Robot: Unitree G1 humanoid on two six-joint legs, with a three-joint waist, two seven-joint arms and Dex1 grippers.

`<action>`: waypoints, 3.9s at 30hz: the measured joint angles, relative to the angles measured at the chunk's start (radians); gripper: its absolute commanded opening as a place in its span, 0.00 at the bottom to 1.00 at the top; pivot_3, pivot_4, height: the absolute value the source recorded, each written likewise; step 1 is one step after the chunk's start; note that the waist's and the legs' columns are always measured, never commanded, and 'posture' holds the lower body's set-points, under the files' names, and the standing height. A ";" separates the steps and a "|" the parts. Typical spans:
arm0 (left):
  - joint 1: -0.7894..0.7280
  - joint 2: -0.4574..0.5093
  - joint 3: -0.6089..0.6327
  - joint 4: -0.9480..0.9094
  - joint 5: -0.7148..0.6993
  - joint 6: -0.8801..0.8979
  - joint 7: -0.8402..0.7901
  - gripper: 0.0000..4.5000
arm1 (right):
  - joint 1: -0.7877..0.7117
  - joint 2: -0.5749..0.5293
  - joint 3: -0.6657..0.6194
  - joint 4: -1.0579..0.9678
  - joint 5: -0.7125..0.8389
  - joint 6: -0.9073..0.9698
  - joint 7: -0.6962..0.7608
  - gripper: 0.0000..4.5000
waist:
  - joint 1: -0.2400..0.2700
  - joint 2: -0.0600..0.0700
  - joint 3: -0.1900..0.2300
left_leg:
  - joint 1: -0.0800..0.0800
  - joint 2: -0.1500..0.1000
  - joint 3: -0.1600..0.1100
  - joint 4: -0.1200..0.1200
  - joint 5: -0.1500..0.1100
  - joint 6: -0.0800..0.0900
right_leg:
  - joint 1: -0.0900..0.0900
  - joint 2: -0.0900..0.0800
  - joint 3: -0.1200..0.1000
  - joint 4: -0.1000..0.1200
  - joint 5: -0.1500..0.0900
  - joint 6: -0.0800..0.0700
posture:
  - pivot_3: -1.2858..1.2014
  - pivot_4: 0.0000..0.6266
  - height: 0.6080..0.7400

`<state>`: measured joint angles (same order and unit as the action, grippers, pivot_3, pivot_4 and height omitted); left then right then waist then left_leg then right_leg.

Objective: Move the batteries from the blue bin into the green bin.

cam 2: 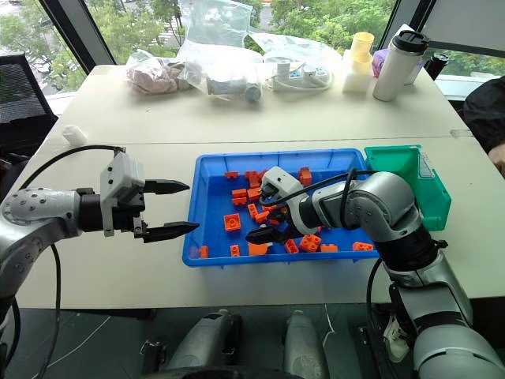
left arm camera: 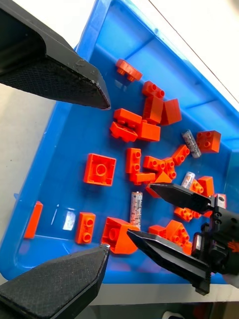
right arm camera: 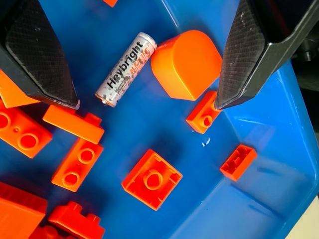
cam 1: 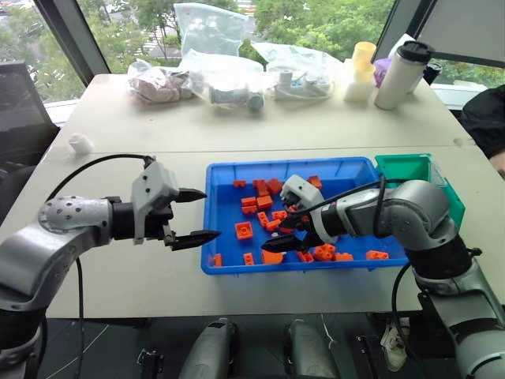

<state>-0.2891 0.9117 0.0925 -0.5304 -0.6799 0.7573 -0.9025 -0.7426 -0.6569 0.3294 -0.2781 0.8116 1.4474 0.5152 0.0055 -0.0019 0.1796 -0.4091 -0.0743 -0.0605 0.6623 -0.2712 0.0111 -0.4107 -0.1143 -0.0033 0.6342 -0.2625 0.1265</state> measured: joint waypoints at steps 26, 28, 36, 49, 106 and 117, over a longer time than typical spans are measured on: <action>-0.006 -0.046 -0.010 0.004 0.037 -0.005 0.032 1.00 | -0.131 -0.104 0.029 0.208 -0.298 -0.441 0.495 1.00 | 0.006 0.000 0.001 | -0.001 0.000 0.000 0.000 0.000 -0.001 | 0.000 0.000 0.000 -0.002 0.000 0.000 | 0.52 0.24 1.00; -0.008 -0.047 -0.011 0.003 0.037 -0.005 0.031 1.00 | -0.094 -0.143 0.025 0.188 -0.330 -0.545 0.555 1.00 | 0.006 0.000 0.001 | -0.001 0.000 0.000 0.000 0.000 -0.001 | 0.000 0.000 0.000 -0.002 0.000 0.000 | 0.52 0.24 1.00; -0.009 -0.047 -0.011 0.005 0.038 -0.005 0.026 1.00 | 0.144 -0.214 0.045 0.114 -0.455 -0.985 0.743 1.00 | -0.014 0.000 0.001 | 0.000 0.001 0.000 0.000 0.001 -0.002 | 0.000 0.001 0.001 0.001 0.002 0.003 | 0.52 0.24 1.00; -0.033 -0.048 -0.029 0.019 0.039 -0.005 0.018 1.00 | 0.091 -0.095 0.129 0.335 -0.702 -1.380 0.848 1.00 | -0.017 0.000 0.001 | 0.000 0.000 0.000 0.000 0.004 -0.007 | 0.000 0.001 0.001 0.000 0.001 0.003 | 0.52 0.24 1.00; -0.471 -0.449 -0.278 0.566 0.221 -0.333 -0.212 1.00 | 0.300 -0.108 -0.865 0.047 -0.510 -0.238 0.002 0.49 | -0.014 0.002 0.000 | 0.000 -0.001 0.002 0.001 0.005 -0.007 | 0.000 0.001 0.002 0.003 0.002 0.003 | 0.52 0.24 1.00; -0.448 -0.442 -0.272 0.545 0.235 -0.331 -0.203 1.00 | 0.293 -0.107 -0.827 0.129 -0.502 -0.288 -0.059 0.98 | -0.016 0.002 0.000 | 0.000 -0.001 0.001 0.001 0.005 -0.007 | 0.000 0.001 0.002 0.003 0.002 0.003 | 0.52 0.24 1.00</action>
<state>-0.7376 0.4692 -0.1790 0.0149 -0.4444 0.4267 -1.1056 -0.4500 -0.7642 -0.4981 -0.1496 0.3093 1.1595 0.4561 -0.0101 0.0002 0.1797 -0.4090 -0.0750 -0.0592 0.6638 -0.2663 0.0039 -0.4108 -0.1129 -0.0016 0.6376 -0.2608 0.1294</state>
